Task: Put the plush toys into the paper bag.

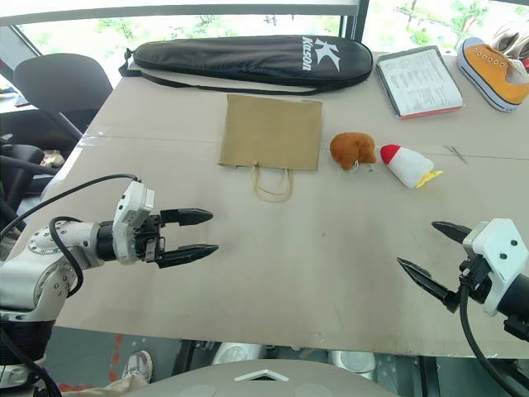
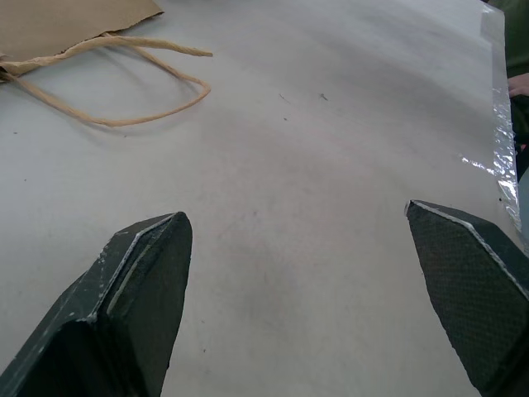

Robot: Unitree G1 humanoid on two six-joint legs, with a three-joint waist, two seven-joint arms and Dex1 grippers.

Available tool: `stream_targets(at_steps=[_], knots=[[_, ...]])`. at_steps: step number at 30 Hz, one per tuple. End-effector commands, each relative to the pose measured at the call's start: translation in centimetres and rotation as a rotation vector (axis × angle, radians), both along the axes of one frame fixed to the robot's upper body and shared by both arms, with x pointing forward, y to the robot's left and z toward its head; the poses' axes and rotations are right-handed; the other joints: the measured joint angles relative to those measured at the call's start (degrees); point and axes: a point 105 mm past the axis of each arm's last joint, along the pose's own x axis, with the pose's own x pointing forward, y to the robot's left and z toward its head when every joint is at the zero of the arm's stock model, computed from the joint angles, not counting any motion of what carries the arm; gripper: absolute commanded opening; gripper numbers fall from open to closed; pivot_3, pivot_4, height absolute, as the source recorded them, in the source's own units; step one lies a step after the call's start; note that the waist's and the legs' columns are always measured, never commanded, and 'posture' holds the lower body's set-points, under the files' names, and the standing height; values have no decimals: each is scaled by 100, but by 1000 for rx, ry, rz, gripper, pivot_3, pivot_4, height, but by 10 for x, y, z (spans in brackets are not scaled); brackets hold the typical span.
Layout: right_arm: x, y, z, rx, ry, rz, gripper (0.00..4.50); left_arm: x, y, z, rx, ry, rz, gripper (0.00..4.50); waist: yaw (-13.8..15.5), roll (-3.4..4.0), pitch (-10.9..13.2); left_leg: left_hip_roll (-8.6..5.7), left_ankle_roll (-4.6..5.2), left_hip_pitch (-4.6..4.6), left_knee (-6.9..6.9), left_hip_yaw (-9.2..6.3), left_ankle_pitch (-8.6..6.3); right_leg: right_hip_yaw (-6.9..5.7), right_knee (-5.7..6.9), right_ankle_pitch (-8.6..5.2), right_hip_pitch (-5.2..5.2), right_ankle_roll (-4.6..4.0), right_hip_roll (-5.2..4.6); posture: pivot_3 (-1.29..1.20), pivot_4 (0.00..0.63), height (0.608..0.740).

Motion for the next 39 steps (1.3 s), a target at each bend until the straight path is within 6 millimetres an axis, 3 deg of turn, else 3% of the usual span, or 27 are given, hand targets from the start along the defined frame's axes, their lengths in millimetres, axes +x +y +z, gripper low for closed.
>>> stream_targets(at_steps=[1,8,10,14,18,21,23,26,28,29,32,33,36,39], knots=[[2,6,11,-14,-93,-11,4500,15,-2,3,45,-91,3,4474,9,0,0,0,0,0,0,0,0,0,0,0,0,0,0,0,150,740],[2,31,17,20,-179,-56,4500,63,-19,14,200,-300,-32,4474,-3,0,3,-8,0,-4,9,-3,0,-8,-2,1,5,2,6,0,150,740],[2,34,15,-44,-189,-78,4500,70,-28,15,273,-379,-122,4474,-4,-1,4,-7,1,-5,8,-5,0,-10,-3,0,4,3,11,0,150,740],[3,54,16,39,-217,-47,4500,103,-55,25,308,-584,-180,4474,31,-3,4,-7,0,-6,10,-6,1,-15,0,0,5,3,21,0,150,740],[4,61,12,60,-220,-63,4500,120,-68,23,347,-690,-228,4474,-24,-13,10,-17,2,-7,16,-3,1,-16,1,1,6,6,35,0,150,740],[3,65,9,91,-208,-83,4500,130,-80,19,410,-784,-287,3683,-74,-18,12,-15,3,-6,15,-2,0,-18,2,0,3,8,42,0,150,740],[5,66,9,98,-219,-104,4500,131,-83,14,415,-775,-325,2897,-94,-19,13,-14,3,-7,16,-5,0,-20,4,0,2,8,47,0,150,740],[7,69,7,115,-227,-131,3240,132,-88,14,346,-706,-317,1429,-134,-20,13,-13,4,-6,16,-2,0,-20,7,0,2,8,51,0,150,740],[9,71,6,117,-229,-141,2098,133,-89,17,295,-651,-299,324,-136,-20,14,-10,4,-5,18,-3,0,-20,11,-1,2,8,56,0,150,740],[11,74,6,123,-234,-142,1705,134,-91,23,208,-552,-262,22,-137,-21,15,-9,4,-5,19,-4,0,-20,14,-1,1,8,56,0,150,740],[18,84,6,130,-246,-137,306,129,-97,45,-44,-283,-199,0,-145,-31,20,-6,4,-6,24,-5,0,-20,25,-1,-1,8,62,0,150,740],[26,88,6,128,-254,-131,124,128,-100,54,-126,-191,-169,0,-150,-33,22,-6,4,-6,24,-6,1,-21,26,-1,-1,8,63,0,150,740],[59,103,6,115,-269,-97,48,119,-111,80,-316,1,-110,0,-186,-41,27,-1,3,-6,35,-11,1,-20,31,-2,-1,7,70,0,150,740],[88,116,11,93,-282,-69,48,111,-113,92,-381,98,-63,0,-241,-43,37,-2,2,-7,50,-16,2,-17,42,-2,-1,7,66,0,150,740]])
